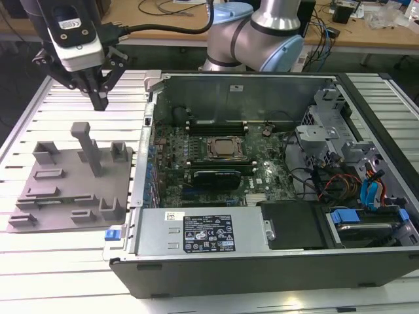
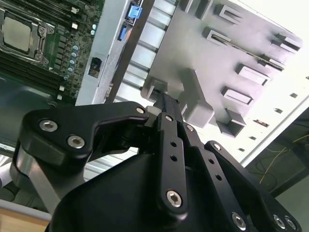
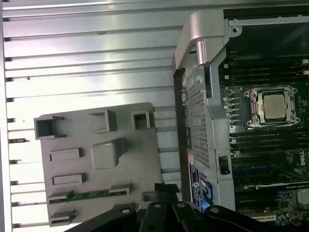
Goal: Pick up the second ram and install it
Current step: 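Reach for the second ram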
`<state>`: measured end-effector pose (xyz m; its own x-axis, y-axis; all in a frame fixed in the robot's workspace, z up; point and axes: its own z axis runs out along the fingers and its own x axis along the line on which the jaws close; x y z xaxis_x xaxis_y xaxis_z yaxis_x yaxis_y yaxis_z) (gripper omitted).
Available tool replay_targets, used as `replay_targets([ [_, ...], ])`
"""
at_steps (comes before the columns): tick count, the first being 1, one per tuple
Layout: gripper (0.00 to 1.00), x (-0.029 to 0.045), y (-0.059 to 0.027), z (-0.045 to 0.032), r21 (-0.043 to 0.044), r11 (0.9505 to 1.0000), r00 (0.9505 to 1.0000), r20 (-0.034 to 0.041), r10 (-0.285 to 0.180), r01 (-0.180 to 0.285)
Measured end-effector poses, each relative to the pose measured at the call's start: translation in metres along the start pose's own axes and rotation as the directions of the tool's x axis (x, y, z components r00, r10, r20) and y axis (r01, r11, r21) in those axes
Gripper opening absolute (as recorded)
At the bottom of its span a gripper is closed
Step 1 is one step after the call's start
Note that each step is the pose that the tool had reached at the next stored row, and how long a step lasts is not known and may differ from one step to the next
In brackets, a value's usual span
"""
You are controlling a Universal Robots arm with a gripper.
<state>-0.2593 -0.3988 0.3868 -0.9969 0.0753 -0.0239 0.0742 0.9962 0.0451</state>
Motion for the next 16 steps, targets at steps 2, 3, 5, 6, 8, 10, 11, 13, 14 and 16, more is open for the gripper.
replay_targets([
  [2,0.08,0.0045,-0.0004,0.0002,0.0000,1.0000,1.0000,0.0000,0.000,0.000],
  [3,0.08,0.0070,-0.0006,0.0003,0.0000,1.0000,1.0000,0.0000,0.000,0.000],
  [5,0.08,0.0120,-0.0009,0.0005,0.0000,1.0000,1.0000,0.0000,0.000,0.000],
  [6,0.08,0.0159,-0.0012,0.0006,0.0000,1.0000,1.0000,0.0001,0.000,0.000],
  [8,0.08,0.0253,-0.0020,0.0006,0.0000,1.0000,1.0000,0.0001,0.000,0.000],
  [10,0.08,0.0316,-0.0025,0.0006,0.0000,1.0000,1.0000,0.0000,0.000,0.000],
  [11,0.08,0.0349,-0.0027,0.0007,0.0000,1.0000,1.0000,0.0000,0.000,0.000],
  [13,0.08,0.0425,-0.0032,0.0009,0.0000,1.0000,1.0000,0.0000,0.000,0.000],
  [14,0.08,0.0469,-0.0036,0.0011,0.0000,1.0000,1.0000,0.0000,0.000,0.000],
  [16,0.08,0.0548,-0.0042,0.0013,0.0000,1.0000,1.0000,0.0000,0.000,0.000],
])
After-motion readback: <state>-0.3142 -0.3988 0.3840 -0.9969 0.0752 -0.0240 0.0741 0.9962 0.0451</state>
